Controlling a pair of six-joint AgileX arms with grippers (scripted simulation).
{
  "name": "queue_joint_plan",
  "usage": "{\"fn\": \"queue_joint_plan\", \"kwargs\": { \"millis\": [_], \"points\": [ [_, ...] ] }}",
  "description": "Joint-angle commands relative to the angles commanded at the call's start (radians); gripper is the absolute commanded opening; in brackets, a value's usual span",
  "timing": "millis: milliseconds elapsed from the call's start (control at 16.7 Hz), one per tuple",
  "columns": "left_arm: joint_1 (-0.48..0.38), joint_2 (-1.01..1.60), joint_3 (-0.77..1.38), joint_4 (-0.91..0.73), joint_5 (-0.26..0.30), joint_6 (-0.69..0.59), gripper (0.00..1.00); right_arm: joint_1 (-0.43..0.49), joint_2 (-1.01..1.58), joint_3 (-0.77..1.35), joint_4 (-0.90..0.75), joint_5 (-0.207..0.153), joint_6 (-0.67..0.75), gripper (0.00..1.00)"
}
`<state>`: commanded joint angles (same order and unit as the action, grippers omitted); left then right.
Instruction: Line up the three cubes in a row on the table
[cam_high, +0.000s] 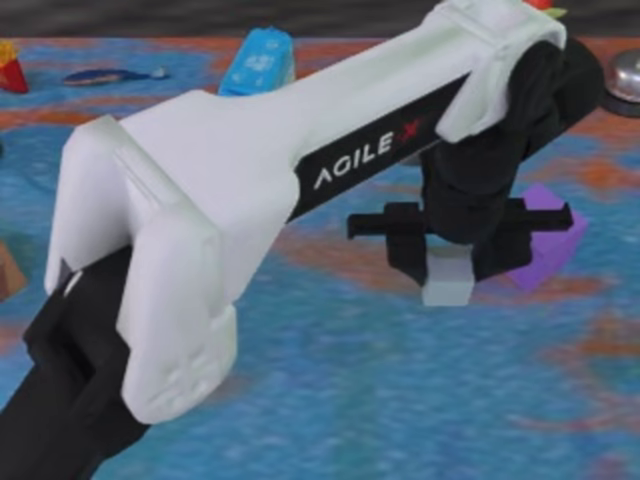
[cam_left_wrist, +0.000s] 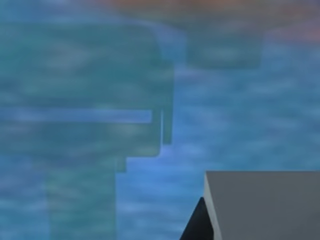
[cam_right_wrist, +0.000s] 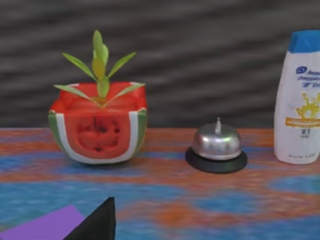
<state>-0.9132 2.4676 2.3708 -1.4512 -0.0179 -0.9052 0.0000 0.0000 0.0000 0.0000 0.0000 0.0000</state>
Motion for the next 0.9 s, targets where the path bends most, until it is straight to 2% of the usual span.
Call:
{"fn": "queue_joint_plan", "kwargs": {
  "millis": [180,540,840,900],
  "points": [
    [0.001,-0.005,-0.041,0.041,-0.002,0.000,0.00,0.000,0.000,0.000,0.000,0.000,0.000,1.00],
    [-0.001,-0.005,-0.269,0.266,-0.001,0.000,0.00,0.000,0.000,0.000,0.000,0.000,0.000,1.00],
    [-0.002,-0.003,-0.283,0.280,-0.001,0.000,0.00,0.000,0.000,0.000,0.000,0.000,0.000,1.00],
    [-0.002,-0.003,-0.283,0.280,-0.001,0.000,0.08,0.000,0.000,0.000,0.000,0.000,0.000,1.00]
  ]
}}
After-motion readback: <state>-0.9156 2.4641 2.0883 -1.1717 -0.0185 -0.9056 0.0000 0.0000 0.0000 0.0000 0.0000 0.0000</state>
